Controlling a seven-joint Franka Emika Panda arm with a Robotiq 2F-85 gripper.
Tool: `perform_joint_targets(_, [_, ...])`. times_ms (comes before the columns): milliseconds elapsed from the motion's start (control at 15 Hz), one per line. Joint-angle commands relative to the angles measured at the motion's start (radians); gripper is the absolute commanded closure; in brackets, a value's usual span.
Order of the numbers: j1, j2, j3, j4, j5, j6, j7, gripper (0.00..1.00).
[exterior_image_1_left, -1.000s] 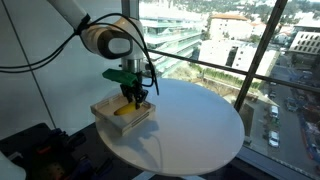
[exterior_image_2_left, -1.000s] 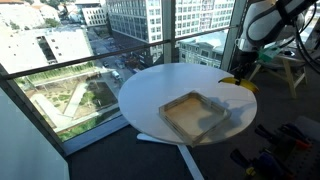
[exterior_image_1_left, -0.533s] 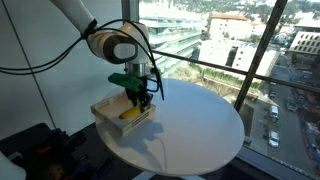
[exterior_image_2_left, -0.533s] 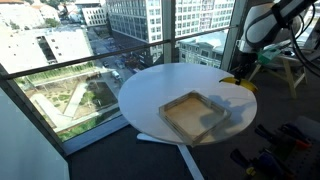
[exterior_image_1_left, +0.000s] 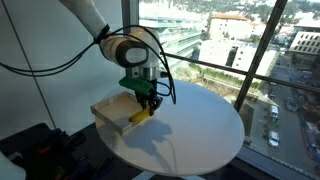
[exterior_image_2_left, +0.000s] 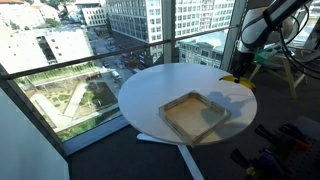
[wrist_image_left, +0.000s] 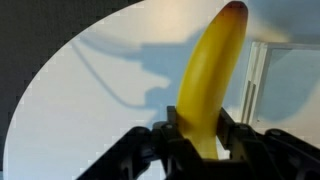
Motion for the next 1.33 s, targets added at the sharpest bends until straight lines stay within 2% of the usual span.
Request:
perform_joint_targets(0, [-0.027, 0.049, 0.002, 0.069, 0.028, -0.009, -0.045, 0.84])
perform_joint_targets(533, [-0.059, 0.12, 0.009, 0.127, 0.025, 0.008, -0.067, 0.84])
perform_joint_targets(1267, [-0.088, 0.197, 0.038, 0.109, 0.026, 0.15, -0.118, 0.84])
